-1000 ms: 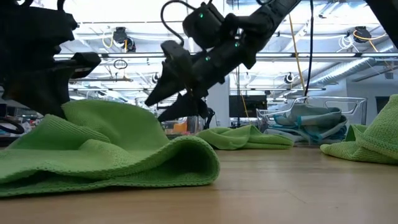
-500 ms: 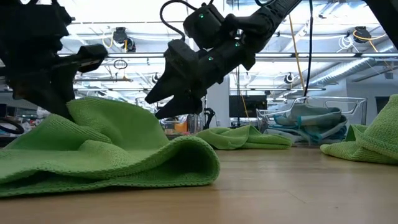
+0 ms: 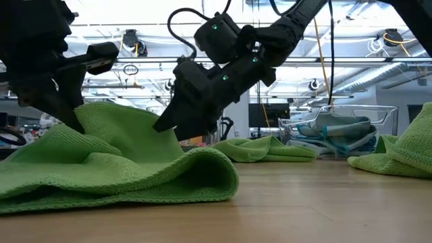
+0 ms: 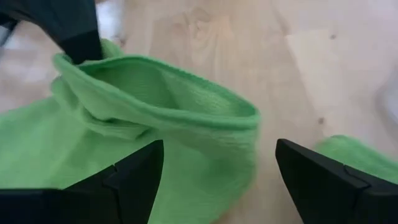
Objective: Fold microfiber towels
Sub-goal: Fold the bottom left green microfiber towel
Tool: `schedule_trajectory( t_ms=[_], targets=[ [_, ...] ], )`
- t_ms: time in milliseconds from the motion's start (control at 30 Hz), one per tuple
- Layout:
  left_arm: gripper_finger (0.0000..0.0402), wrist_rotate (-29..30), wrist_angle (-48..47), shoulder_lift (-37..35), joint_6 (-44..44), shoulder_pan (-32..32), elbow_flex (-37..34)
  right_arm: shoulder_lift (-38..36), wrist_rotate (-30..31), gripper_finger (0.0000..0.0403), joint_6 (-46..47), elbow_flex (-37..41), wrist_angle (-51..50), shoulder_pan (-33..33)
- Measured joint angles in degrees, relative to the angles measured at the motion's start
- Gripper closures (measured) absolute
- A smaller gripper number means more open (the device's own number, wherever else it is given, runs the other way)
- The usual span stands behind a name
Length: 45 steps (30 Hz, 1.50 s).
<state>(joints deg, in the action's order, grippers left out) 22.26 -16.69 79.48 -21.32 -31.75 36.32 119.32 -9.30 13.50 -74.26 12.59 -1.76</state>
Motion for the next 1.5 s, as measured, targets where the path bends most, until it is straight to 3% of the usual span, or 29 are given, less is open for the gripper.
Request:
schedule_trajectory(
  t_ms=[167, 333, 667, 733, 1167, 1500],
  targets=[
    [0.0398, -0.03, -0.18, 0.0, -1.11, 0.0, 0.0, 0.01, -3.69, 0.0127, -4.08, 0.02, 4.2, -0.06],
    [0.0398, -0.02, -1.59, 0.0, 0.08, 0.0, 0.0, -0.04, -5.87, 0.0181, -7.13, -0.02, 6.87, 0.02],
    [0.0399, 0.28, -5.67, 0.0, 5.66, 0.0, 0.0, -0.04, -5.87, 0.0371, -9.6, -0.02, 5.8, 0.0],
    [0.0399, 0.34, -7.22, 0.0, 7.35, 0.0, 0.0, -0.04, -5.87, 0.0394, -10.41, -0.02, 5.3, 0.0],
    [0.0396, 6.55, -24.44, -0.04, 31.6, 0.01, 3.59, -5.58, -5.87, 0.04, -7.27, -0.04, 1.18, 0.0],
    [0.0394, 5.65, -26.7, -0.04, 45.82, 0.0, 12.32, -12.49, -6.22, 0.04, 2.26, -0.02, -6.76, 0.15]
  ],
)
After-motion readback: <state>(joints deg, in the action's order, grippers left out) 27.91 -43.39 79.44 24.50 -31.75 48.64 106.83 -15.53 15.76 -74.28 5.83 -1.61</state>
